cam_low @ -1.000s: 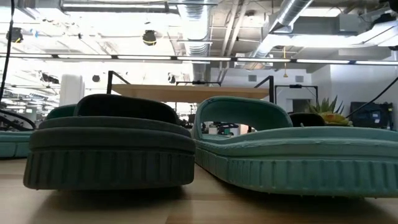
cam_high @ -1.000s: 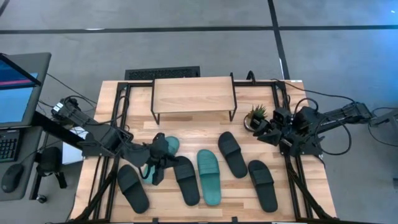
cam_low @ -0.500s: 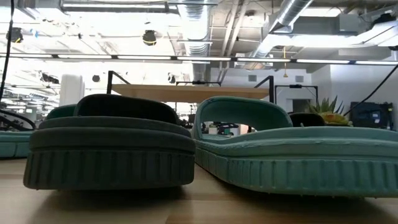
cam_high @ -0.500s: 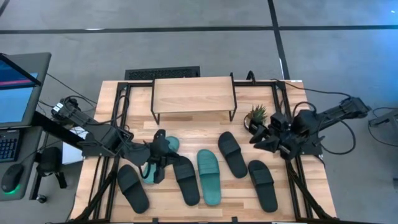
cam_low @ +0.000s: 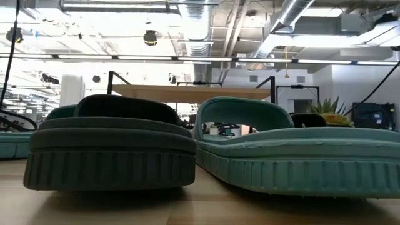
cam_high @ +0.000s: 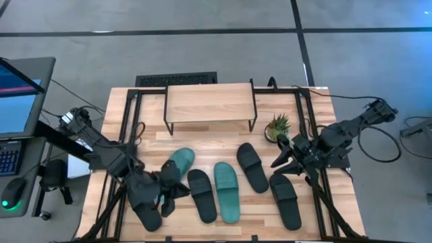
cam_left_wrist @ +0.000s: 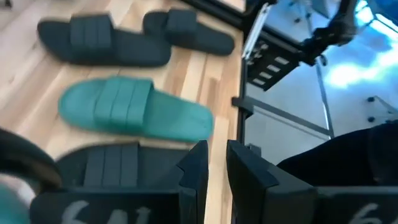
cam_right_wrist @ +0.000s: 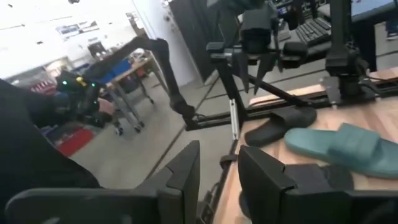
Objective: Pick and place slides into the shelf
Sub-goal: Put the black slide on the shelf
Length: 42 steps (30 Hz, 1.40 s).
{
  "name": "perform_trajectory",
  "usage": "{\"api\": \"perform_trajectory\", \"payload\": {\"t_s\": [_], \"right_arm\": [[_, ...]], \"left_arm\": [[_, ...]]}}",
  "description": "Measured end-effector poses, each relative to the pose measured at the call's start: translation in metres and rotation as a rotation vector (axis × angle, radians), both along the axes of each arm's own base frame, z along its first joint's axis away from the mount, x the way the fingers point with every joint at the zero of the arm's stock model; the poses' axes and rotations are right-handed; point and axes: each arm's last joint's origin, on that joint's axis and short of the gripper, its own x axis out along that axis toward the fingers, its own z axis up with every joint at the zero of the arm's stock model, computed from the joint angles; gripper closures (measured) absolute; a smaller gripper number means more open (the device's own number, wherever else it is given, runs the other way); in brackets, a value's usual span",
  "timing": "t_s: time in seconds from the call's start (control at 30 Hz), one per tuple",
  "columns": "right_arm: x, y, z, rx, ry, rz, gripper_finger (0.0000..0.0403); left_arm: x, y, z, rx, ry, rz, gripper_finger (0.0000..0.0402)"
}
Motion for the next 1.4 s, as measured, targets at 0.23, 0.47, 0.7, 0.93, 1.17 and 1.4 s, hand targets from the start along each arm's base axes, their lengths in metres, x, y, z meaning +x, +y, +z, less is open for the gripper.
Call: {"api": "perform_trajectory", "payload": {"t_s": [0.23, 0.47, 0.7, 0.93, 1.17, 1.4], "right_arm": [[-0.009, -0.006, 0.0, -0.058, -0.007, -0.018, 0.0305], [-0.008, -0.014, -0.001, -0.075, 0.009, -0.056, 0.0305], [-0.006, -0.018, -0.005, -0.092, 0.043, -0.081, 0.0305], [-0.005, -0.021, -0.007, -0.1, 0.062, -0.1, 0.0305], [-0.006, -0.021, -0.012, -0.123, 0.107, -0.098, 0.0305], [-0.005, -0.024, -0.013, -0.143, 0.1, -0.116, 0.0305]], "left_arm": [[-0.013, -0.021, -0.021, -0.056, 0.16, 0.053, 0.0354], [-0.033, -0.042, -0.039, -0.135, 0.313, 0.135, 0.0354], [-0.046, -0.047, -0.048, -0.2, 0.453, 0.218, 0.0354], [-0.059, -0.042, -0.055, -0.232, 0.701, 0.276, 0.0354], [-0.064, -0.04, -0.057, -0.249, 0.829, 0.302, 0.0354], [-0.054, -0.058, -0.088, -0.186, 0.995, 0.245, 0.0354]]}}
